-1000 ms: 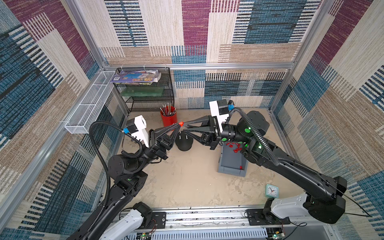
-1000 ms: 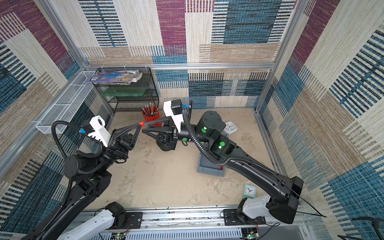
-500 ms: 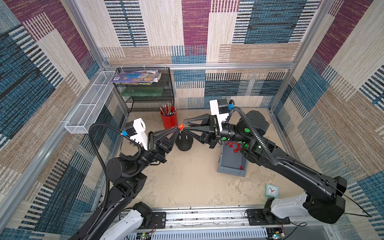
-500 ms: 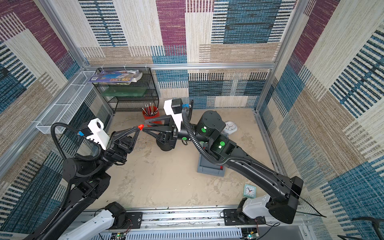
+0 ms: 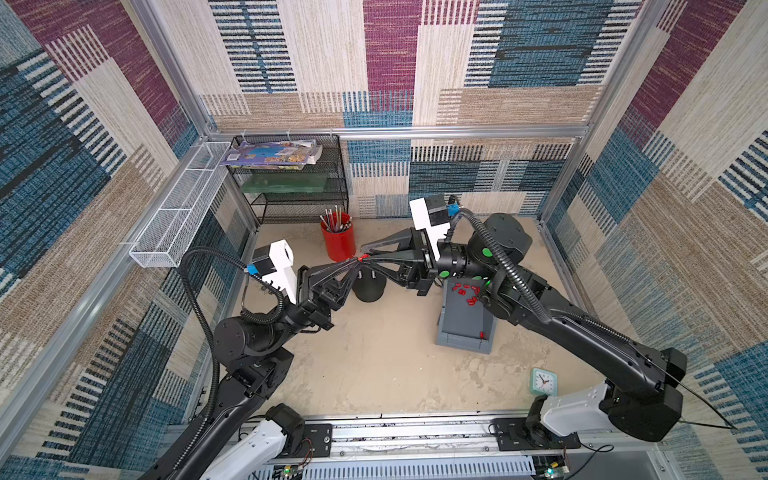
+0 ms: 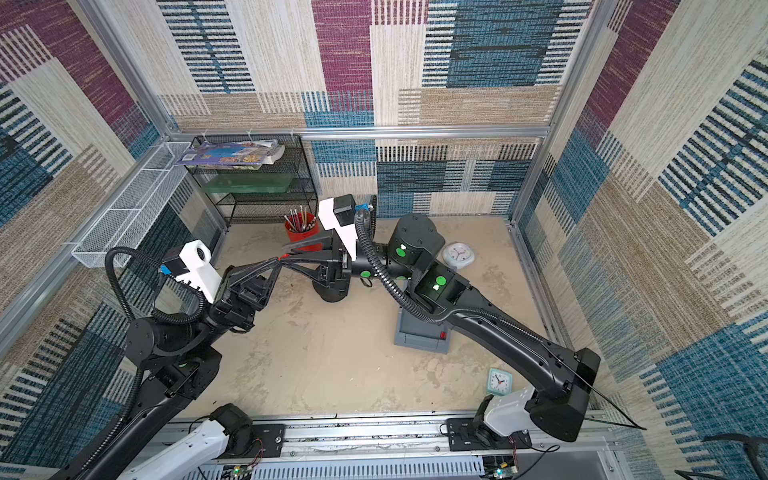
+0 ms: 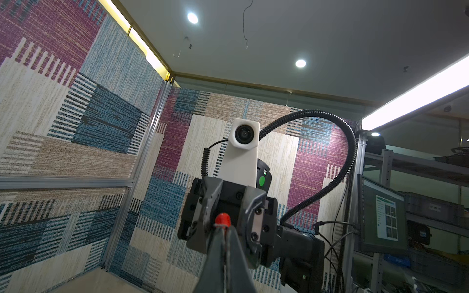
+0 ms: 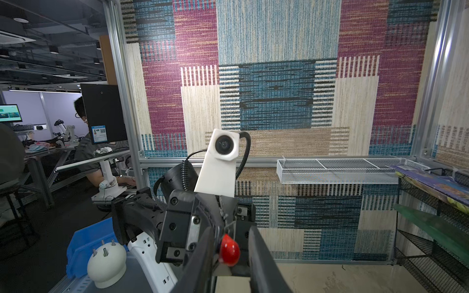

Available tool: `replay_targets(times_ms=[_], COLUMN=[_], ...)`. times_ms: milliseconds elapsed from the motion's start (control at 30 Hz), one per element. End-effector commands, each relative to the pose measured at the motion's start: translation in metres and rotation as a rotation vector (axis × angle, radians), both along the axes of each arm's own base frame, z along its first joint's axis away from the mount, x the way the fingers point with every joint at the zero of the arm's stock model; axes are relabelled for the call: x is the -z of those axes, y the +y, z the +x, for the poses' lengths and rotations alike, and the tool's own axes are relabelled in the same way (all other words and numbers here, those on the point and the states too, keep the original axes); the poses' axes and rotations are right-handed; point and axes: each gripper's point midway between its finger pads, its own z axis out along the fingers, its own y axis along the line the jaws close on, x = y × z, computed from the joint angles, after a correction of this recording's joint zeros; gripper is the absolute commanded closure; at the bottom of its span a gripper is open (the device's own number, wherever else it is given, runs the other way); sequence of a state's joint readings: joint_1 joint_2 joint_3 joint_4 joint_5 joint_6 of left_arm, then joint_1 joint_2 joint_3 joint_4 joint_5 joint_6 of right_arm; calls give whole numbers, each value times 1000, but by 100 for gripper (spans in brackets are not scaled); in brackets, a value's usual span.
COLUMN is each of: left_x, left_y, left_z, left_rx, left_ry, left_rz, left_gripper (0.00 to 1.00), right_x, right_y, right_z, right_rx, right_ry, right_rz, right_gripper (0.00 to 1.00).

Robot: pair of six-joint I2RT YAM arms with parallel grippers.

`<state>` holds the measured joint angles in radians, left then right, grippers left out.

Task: Cover the protruding screws with screw protection sleeves
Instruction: Pick up the screw protection sleeve from the center of the board.

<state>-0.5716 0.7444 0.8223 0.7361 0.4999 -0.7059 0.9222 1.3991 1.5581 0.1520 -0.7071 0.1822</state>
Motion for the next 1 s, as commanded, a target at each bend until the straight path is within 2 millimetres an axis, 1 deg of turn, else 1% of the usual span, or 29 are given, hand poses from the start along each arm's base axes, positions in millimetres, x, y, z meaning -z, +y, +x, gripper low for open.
replay_targets(times_ms=[0,200,533,733,867,900,967], left_x=[-4,-3,0,0,1,2,5], left_y=[3,4,6,8,11,12,17], left_z=[-5,-5,-5,-5,-2,0,1], left_rx=[-9,-8,-20,-25,-54,-67,-119], left_ry=[-34,-34,-25,-22,4,11,18], left_rz=[-9,-13,-17,-24,-24,-19,-5], left_gripper=[100,100,100,100,100,99,85], right_x=[-1,-1,0,0,-2,-2,-3], right_y=[-1,-3,-2,-3,-5,-5,-7], right_z=[-5,-7,-7,-7,-6,-6,-3], right_rx=[-25,-31,-37,-30,-17,-13,14], right_ry=[-8,-10,-11,-12,-10,-9,-8], right_rz=[-4,-4,-2,3,12,14,18], right_gripper=[73,75,87,88,88,88,87])
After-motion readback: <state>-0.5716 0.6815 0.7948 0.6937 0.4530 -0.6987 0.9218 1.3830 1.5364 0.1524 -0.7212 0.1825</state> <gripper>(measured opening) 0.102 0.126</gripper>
